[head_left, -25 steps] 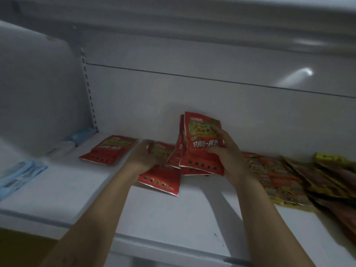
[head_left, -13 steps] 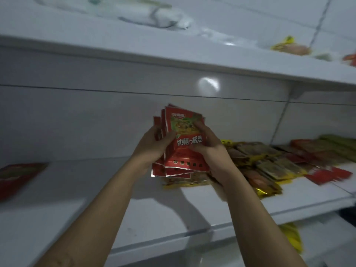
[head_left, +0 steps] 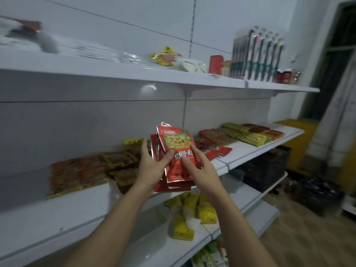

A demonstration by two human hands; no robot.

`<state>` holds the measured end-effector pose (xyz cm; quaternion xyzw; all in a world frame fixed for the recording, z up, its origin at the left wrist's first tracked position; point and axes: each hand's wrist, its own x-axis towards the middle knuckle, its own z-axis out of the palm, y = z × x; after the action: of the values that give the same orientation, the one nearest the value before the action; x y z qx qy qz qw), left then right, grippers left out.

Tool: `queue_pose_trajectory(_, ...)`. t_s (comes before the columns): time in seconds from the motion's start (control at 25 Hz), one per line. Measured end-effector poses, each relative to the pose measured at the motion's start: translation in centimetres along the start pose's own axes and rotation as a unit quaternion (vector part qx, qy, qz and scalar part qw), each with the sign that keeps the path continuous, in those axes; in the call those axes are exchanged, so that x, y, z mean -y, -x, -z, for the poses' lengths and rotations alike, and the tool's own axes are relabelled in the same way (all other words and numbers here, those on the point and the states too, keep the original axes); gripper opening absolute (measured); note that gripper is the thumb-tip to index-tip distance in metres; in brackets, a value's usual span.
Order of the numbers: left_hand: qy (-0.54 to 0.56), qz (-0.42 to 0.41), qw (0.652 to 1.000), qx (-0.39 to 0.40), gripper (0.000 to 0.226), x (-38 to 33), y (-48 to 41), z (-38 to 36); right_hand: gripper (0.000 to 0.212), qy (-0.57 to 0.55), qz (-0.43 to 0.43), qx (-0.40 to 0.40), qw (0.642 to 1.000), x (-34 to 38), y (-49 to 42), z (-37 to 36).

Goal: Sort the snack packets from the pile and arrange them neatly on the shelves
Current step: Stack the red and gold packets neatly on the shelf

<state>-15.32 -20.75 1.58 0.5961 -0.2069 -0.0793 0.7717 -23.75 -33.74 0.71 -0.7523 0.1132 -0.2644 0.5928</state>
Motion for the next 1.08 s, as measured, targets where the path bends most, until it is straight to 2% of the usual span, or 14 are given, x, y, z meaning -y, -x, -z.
queue_pose_trajectory(0.04, 0.008, 0.020, 1.000, 0.002, 0.083, 0.7, 0.6, -2.1, 0.071, 0.005, -0.013, -0.002, 1.000, -0.5, 0.7, 2.0)
queue_pose_trajectory(0.12, 0.012, 0.045, 0.999, 0.026, 0.049, 2.2, 1.6, -5.5, 0.067, 0.009, -0.031, -0.012, 0.999, -1.2, 2.2, 5.4)
queue_pose_trajectory(0.2, 0.019, 0.067, 0.996, 0.058, 0.033, 3.6, 2.9, -8.6, 0.069, -0.009, -0.041, -0.033, 0.999, -2.1, 3.5, 8.6)
queue_pose_trajectory(0.32, 0.032, 0.105, 0.986, 0.123, 0.035, 5.1, 4.0, -12.4, 0.072, -0.011, -0.045, -0.065, 0.997, -3.5, 4.8, 12.6)
queue_pose_trajectory(0.48, 0.021, 0.114, 0.982, 0.151, 0.039, 6.7, 3.5, -15.3, 0.077, -0.043, -0.053, -0.123, 0.990, -5.2, 4.7, 16.1)
queue_pose_trajectory(0.64, 0.023, 0.117, 0.982, 0.149, 0.035, 8.4, 1.8, -17.4, 0.069, -0.048, -0.060, -0.160, 0.984, -6.7, 2.9, 18.3)
queue_pose_trajectory(0.84, 0.029, 0.093, 0.990, 0.106, 0.034, 11.1, -3.2, -19.1, 0.046, -0.056, -0.061, -0.190, 0.978, -8.6, -2.6, 21.3)
queue_pose_trajectory(1.08, 0.085, 0.106, 0.988, 0.071, 0.043, 12.8, -12.7, -21.9, 0.041, -0.054, -0.059, -0.140, 0.987, -10.2, -13.3, 22.4)
